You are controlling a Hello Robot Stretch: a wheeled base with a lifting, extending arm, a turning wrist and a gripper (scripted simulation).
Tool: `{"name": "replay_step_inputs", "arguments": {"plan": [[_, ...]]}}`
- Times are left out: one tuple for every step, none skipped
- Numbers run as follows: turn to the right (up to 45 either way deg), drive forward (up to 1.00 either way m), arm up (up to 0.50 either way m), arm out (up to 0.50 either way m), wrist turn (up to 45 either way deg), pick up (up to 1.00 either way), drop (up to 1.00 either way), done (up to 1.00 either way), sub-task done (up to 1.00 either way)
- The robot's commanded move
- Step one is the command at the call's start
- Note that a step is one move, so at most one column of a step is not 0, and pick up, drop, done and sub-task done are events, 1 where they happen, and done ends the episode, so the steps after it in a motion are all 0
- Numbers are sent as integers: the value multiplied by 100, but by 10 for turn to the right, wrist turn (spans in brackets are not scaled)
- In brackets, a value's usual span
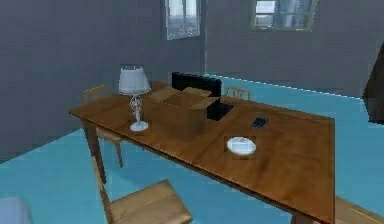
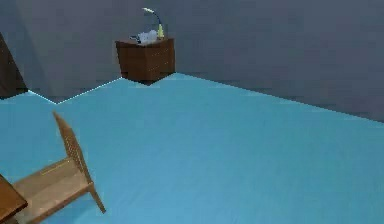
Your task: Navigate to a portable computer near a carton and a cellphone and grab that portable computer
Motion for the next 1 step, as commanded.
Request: {"name": "replay_step_inputs", "arguments": {"plan": [[450,0,0,0,0,0,0,0,0]]}}
